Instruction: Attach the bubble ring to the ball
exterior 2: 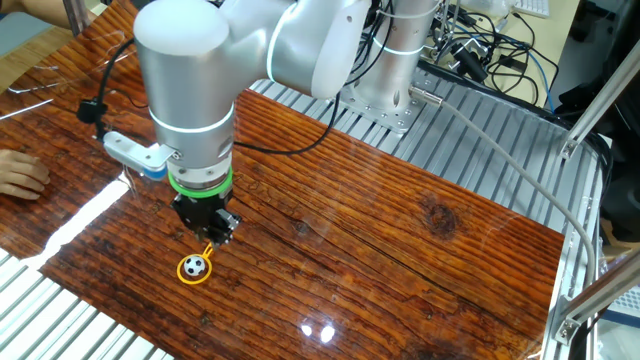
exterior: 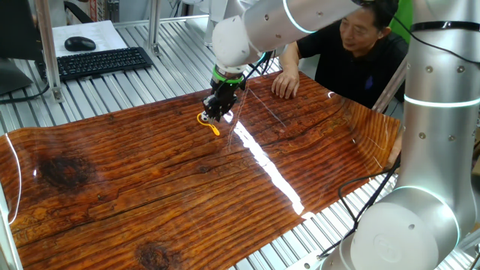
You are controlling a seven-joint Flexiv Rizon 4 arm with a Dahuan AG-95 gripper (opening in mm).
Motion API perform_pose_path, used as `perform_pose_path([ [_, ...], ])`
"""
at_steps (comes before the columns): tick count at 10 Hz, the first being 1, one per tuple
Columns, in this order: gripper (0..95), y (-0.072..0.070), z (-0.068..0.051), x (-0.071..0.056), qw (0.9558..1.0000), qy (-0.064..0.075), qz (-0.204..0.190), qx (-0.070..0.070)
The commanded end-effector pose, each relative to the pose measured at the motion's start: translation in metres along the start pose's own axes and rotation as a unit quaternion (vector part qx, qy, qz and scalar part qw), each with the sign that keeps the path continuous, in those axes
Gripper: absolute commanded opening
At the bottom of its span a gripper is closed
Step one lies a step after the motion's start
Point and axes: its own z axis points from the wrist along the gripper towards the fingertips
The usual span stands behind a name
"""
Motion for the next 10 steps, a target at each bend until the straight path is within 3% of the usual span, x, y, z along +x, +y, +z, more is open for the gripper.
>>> perform_pose_path([
  [1, 19.0, -0.001, -0.016, 0.006, 0.9998, 0.011, 0.014, 0.001],
  [2, 0.0, -0.003, -0.024, 0.010, 0.9998, 0.011, 0.015, 0.007],
  [3, 0.0, -0.004, -0.036, 0.015, 0.9997, 0.016, 0.009, 0.015],
  [5, 0.0, -0.006, -0.052, 0.022, 0.9995, 0.031, 0.003, 0.011],
  [7, 0.0, -0.017, -0.068, 0.044, 0.9999, 0.010, 0.006, 0.011],
  [8, 0.0, -0.026, -0.074, 0.058, 1.0000, 0.005, 0.004, 0.004],
  [10, 0.0, -0.034, -0.073, 0.079, 0.9999, 0.009, -0.013, 0.002],
])
